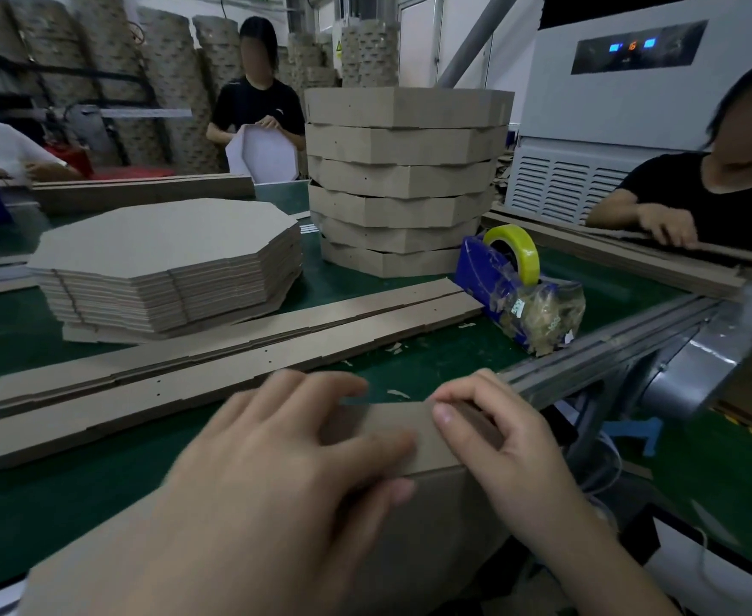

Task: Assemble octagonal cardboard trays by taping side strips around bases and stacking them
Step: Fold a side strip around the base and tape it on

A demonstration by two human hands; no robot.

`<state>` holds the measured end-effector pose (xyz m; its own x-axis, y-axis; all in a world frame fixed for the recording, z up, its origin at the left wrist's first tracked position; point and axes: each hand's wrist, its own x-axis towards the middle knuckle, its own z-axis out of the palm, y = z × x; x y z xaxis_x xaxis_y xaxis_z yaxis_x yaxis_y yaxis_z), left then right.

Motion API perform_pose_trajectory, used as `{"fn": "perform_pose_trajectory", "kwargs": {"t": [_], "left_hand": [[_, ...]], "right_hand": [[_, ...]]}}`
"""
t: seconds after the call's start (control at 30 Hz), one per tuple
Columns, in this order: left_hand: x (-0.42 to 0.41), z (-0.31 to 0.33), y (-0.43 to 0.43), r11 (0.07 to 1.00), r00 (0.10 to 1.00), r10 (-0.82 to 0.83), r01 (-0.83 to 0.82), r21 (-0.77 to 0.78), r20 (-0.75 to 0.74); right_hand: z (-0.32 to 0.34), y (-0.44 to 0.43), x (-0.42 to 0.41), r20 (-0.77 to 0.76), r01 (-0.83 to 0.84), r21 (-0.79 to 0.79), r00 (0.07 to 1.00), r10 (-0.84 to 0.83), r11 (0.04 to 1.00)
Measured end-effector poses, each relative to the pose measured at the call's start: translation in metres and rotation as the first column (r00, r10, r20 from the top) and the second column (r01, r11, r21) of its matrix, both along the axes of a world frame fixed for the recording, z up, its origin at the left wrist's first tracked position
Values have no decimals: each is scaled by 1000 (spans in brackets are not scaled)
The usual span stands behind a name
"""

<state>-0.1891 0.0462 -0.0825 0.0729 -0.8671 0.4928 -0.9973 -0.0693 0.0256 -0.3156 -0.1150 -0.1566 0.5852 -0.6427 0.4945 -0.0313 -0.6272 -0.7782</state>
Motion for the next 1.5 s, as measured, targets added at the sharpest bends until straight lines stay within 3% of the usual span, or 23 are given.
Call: {"fn": "perform_pose_trajectory", "kwargs": {"t": [0.07, 0.17, 0.3, 0.53, 0.83, 0.87, 0.93, 1.0, 1.03, 1.1, 1.17, 1.23, 1.37, 1.5], "left_hand": [[-3, -2, -9, 997, 998, -18, 13, 75, 61], [-6, 0, -11, 988, 1000, -20, 23, 150, -22], [-2, -6, -14, 992, 998, -57, 53, 117, 32], [2, -5, -13, 994, 998, -59, 60, 96, -5], [4, -8, -17, 997, 999, -36, 37, 72, -10], [4, -7, -16, 997, 999, -34, 35, 64, -16], [4, -7, -16, 998, 999, -39, 40, 50, -23], [4, -8, -15, 998, 999, -47, 48, 47, -21], [4, -8, -14, 998, 999, -49, 50, 44, -19], [2, -8, -15, 998, 998, -53, 53, 41, -17], [2, -8, -15, 998, 998, -58, 59, 36, -22], [2, -8, -16, 998, 998, -55, 56, 35, -19], [3, -8, -15, 998, 999, -44, 45, 40, -22], [3, -7, -14, 998, 999, -44, 44, 43, -11]], "right_hand": [[4, 0, 1, -9, -36, -7, 999, 36, 999], [7, -7, -4, -49, -56, 4, 997, 56, 998], [3, -7, -6, -59, -55, 14, 997, 56, 998], [10, -9, -8, -94, -39, -65, 995, 32, 997], [12, -25, -7, -163, -208, 193, 957, 241, 959], [15, -37, -8, -112, -147, 200, 979, 171, 969], [22, -75, -9, 14, 145, 176, 989, -150, 974], [31, -128, -13, 41, 491, 136, 865, -500, 861], [35, -155, -15, 1, 596, 121, 799, -601, 794], [39, -201, -19, -199, 656, 141, 752, -628, 741], [40, -228, -17, -398, 630, 223, 755, -521, 744], [42, -237, -15, -420, 595, 362, 792, -444, 718], [49, -244, -21, -252, 447, 666, 889, -383, 597], [40, -242, -28, -43, 255, 786, 931, -362, 564]]}}
